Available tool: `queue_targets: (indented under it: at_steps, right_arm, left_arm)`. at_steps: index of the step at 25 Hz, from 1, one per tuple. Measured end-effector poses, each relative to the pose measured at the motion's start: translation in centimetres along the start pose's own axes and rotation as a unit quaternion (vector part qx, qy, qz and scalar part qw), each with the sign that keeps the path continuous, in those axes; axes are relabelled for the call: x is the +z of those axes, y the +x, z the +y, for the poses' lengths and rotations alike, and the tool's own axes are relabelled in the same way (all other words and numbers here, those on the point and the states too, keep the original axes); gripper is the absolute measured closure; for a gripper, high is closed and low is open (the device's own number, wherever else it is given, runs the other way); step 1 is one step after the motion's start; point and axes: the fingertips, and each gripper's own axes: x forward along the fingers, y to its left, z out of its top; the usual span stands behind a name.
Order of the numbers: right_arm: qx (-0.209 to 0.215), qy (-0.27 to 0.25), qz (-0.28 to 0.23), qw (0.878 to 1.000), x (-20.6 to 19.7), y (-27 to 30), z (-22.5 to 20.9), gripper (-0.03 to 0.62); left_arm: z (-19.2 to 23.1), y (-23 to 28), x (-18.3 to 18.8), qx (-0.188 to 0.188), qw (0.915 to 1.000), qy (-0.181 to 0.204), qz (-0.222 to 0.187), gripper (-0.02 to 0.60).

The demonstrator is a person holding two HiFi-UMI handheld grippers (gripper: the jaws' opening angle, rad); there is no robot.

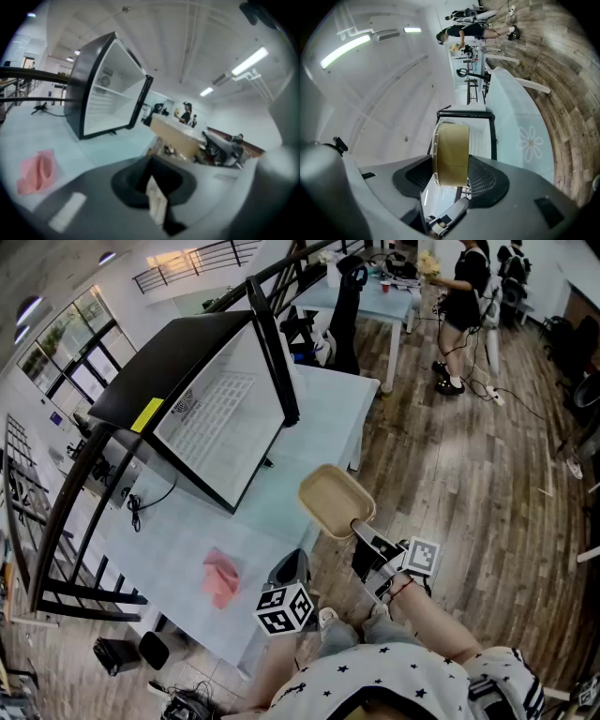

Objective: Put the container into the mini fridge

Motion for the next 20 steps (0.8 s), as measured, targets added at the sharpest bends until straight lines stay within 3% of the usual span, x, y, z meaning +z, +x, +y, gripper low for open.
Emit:
queue_targets:
  at_steps: [6, 13, 20]
  right_arm:
    - [0.009, -0.021, 0.017, 1.000, -3.7, -6.1, 2.5, 0.361]
    - [0.005, -0.030, 0.017, 0.999, -5.2, -14.6, 4.2, 0.361]
    - [0.030, -0.015, 0.020, 0.999, -6.4, -18.1, 5.9, 0.361]
  left_arm:
    - [-2.4, -6.1, -3.4, 0.027, 0.9991, -0.009, -0.030, 0.575]
    - [-7.1, -11.4, -8.9, 0.047, 0.9966, -0.048, -0.047, 0.575]
    - [-9.8, -13.9, -10.8, 0.047, 0.9968, -0.040, -0.051, 0.575]
